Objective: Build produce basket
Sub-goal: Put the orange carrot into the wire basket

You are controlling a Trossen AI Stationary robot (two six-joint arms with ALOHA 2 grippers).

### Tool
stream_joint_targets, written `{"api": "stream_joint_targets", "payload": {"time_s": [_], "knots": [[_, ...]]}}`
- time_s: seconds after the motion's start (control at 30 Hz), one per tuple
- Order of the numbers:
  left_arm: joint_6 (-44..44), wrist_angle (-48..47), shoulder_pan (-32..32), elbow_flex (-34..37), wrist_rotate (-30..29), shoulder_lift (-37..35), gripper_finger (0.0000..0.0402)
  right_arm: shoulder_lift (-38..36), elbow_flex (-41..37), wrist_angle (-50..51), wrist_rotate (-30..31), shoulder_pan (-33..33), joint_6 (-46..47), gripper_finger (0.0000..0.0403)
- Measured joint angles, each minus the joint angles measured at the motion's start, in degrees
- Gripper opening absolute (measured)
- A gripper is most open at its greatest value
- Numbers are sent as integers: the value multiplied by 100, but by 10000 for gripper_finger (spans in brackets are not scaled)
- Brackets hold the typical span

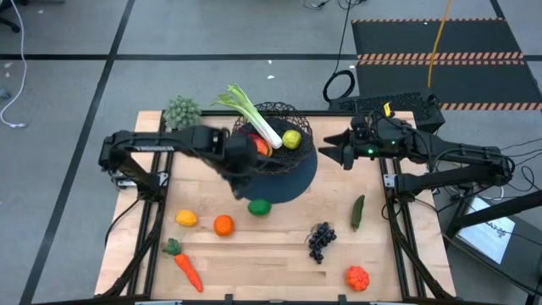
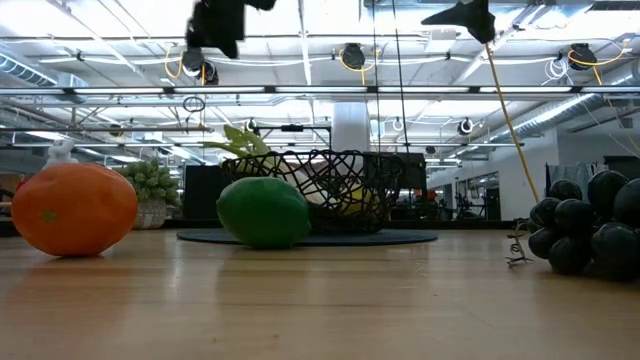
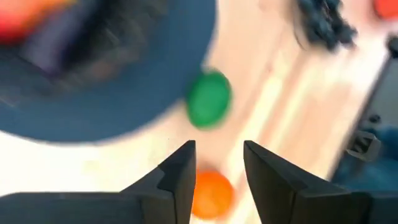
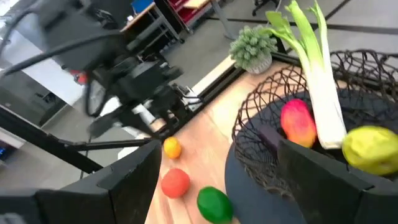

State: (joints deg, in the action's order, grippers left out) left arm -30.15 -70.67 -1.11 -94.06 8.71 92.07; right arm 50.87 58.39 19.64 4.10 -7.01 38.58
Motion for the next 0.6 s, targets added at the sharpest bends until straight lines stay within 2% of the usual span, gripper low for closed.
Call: {"api": "stream_joint_targets", "payload": {"time_s": [0.23, 0.37, 0.47, 0.6], "knots": [[-1243, -238, 978, 228, -17, 0, 125, 2, 0, 44, -137, 0, -246, 313], [-1460, -141, 1415, 573, 2, -2, 128, 2, 0, 45, -135, 0, -361, 313], [-1569, -44, 1662, 874, 29, 2, 149, 2, 0, 47, -134, 0, -369, 313], [-2137, 27, 1917, 1290, 42, 0, 198, 2, 0, 48, -140, 0, -328, 313]]}}
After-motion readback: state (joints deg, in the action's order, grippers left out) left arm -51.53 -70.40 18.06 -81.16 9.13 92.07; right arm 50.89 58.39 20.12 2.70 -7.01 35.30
